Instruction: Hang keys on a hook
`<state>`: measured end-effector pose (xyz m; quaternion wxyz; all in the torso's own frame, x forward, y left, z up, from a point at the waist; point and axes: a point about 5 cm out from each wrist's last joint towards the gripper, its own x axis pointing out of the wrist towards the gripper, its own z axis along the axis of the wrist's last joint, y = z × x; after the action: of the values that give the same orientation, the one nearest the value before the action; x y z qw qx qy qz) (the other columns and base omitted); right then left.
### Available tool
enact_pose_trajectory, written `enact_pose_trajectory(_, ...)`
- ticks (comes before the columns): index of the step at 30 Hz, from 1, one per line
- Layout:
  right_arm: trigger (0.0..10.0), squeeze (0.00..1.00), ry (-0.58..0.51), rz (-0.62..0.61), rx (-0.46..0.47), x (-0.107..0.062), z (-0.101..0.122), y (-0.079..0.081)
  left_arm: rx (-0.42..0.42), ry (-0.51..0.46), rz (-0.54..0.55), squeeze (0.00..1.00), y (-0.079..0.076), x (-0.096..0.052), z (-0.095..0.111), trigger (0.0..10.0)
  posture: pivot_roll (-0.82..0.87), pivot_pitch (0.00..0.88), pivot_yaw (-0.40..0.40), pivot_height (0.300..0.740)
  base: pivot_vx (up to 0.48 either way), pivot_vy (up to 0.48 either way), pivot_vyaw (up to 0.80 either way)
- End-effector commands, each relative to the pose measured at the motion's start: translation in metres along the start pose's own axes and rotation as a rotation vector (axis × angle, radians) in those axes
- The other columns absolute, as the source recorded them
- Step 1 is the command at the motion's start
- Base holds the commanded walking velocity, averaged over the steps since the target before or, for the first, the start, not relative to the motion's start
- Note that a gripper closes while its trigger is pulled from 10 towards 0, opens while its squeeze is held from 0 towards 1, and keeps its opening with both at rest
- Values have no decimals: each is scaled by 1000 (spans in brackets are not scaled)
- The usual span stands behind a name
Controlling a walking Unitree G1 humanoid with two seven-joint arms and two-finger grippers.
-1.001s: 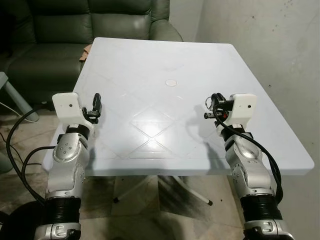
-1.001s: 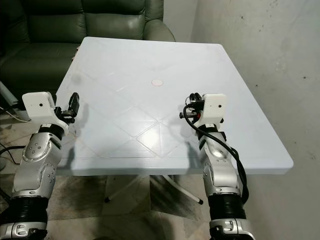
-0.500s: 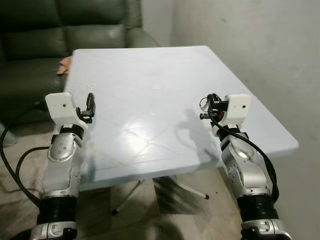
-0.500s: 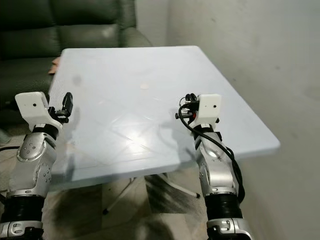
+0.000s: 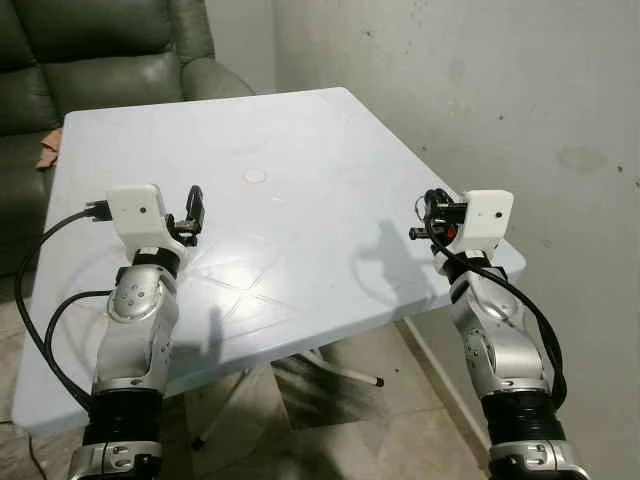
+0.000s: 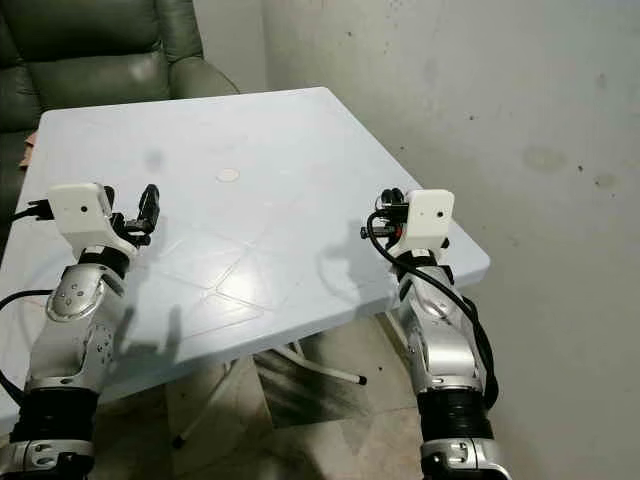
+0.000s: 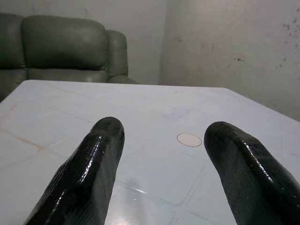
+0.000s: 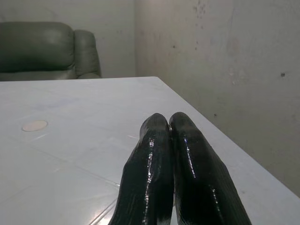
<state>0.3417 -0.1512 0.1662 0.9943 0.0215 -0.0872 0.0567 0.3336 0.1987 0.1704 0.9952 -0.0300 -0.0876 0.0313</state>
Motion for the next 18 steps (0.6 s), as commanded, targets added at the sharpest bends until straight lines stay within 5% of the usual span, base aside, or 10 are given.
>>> enact_pose_trajectory(1, 10000, 0, -14, 4, -2, 3, 4, 2, 19, -12, 0, 0, 1, 1, 3, 10000, -150, 0, -7, 740, 0, 0, -781)
enact_pose_trajectory(8, 10000, 0, -15, 14, -8, 4, 5, 3, 39, -33, -13, 0, 0, 0, 5, 10000, -147, 0, -12, 740, 0, -274, -778)
enact_pose_trajectory(18, 10000, 0, -10, 20, -10, 4, 3, 3, 24, -27, -15, 0, -2, 0, 4, 10000, -144, 0, -13, 740, 0, 0, -775)
